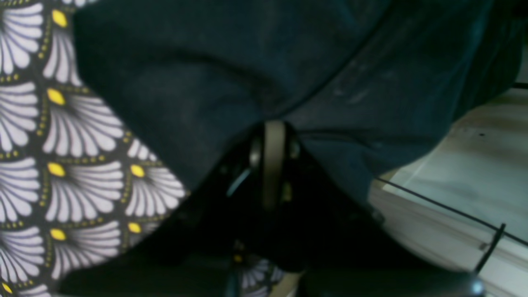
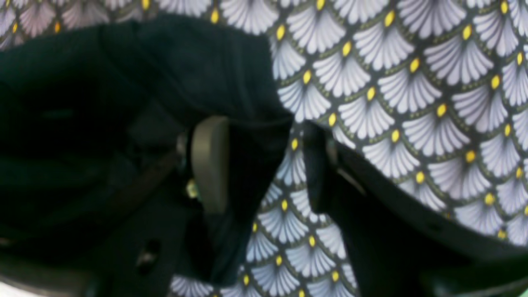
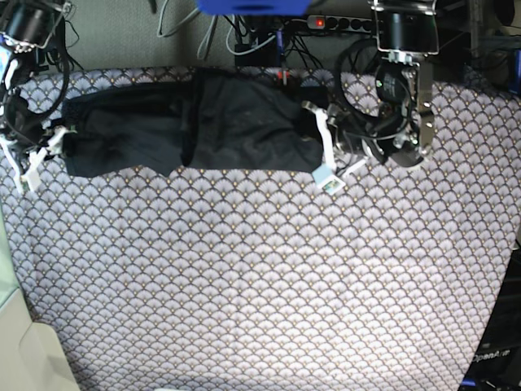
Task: Fold the T-shirt properly
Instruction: 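Grasp both ends of the dark band with the left and right grippers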
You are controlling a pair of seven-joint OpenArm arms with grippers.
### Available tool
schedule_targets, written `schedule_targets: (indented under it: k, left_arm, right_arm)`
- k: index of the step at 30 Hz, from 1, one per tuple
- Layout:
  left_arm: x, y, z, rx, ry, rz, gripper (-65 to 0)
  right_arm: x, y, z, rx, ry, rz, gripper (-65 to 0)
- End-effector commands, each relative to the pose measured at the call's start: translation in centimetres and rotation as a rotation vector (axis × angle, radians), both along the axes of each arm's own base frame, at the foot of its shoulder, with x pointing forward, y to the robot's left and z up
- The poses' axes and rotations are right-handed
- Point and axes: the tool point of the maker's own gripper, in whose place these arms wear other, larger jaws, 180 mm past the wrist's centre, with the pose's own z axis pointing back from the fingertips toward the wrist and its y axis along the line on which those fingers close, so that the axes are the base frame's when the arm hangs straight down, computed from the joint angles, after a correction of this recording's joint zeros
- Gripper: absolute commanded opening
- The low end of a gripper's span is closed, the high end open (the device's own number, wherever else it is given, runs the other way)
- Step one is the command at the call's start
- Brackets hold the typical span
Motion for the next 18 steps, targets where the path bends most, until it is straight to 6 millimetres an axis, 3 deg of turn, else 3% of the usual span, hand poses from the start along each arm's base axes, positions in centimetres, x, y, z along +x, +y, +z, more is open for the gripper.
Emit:
schedule_targets:
  k: [1, 18]
  left_arm:
    - [0.81, -0.06, 0.75, -0.009, -0.029, 0.001, -65.0]
    - [1.10, -0.03, 0.94, -0.009, -0.037, 0.003, -65.0]
  right_arm:
    - [0.31, -0.93, 0.52, -0.013, -0.011, -0.008, -34.3]
    - [0.43, -0.71, -0.37, 0.048, -0.014, -0.069, -34.4]
